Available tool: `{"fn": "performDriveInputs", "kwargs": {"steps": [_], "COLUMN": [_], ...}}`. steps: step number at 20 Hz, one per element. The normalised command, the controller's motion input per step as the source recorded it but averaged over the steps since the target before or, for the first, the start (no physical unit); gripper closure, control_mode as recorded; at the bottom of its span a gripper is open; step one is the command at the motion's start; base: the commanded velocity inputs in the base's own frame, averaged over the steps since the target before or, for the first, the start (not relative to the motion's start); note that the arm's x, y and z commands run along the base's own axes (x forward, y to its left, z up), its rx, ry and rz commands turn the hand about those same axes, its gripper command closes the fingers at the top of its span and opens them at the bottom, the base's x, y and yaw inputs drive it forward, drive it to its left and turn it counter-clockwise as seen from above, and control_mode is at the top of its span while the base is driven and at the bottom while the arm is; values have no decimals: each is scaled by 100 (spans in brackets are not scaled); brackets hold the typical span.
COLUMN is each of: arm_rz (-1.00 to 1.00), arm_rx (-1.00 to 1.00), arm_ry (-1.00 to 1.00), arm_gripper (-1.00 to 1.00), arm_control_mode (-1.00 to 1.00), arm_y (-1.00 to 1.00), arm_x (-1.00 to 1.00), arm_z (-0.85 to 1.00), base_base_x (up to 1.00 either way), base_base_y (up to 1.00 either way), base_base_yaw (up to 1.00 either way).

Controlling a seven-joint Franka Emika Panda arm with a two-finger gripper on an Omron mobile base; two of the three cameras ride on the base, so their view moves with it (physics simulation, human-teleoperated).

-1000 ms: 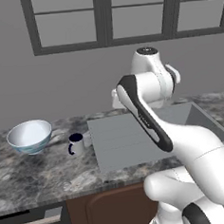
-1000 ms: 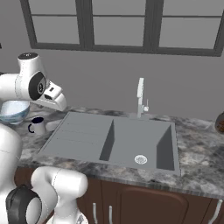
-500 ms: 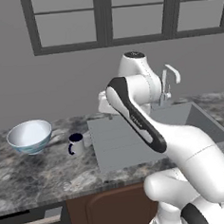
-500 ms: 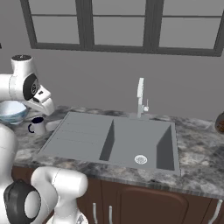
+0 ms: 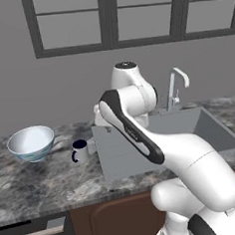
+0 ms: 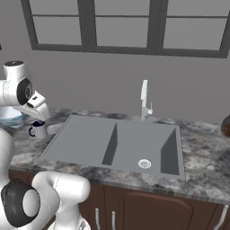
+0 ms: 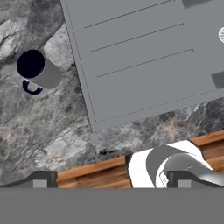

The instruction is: Pick the mug and place it in the sink. Pick the bowl and place it in the open cabinet and then close the cabinet.

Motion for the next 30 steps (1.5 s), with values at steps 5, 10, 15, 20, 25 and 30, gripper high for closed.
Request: {"fn": "performDriveInputs", "kwargs": {"steps": [5,10,15,20,25,30], "arm_rz": [0,0,0,0,0,0], "arm_rx": [0,0,2,3,0,0], "arm_ry": [2,0,2,0,0,-4], "arm_gripper": [-100,-100,-100,-100,-100,-100], "arm_control_mode": [-100,-100,-100,-100,-100,-100], "arm_y": [4,9,38,48,29,26], "arm_x": [0,-2,0,13,32,23], "arm_z": [-43,-18,-17,-9,-4,-14], "base_base_x": [0,0,0,0,0,0], "base_base_y": [0,0,0,0,0,0], "base_base_yaw": [0,0,0,0,0,0]}}
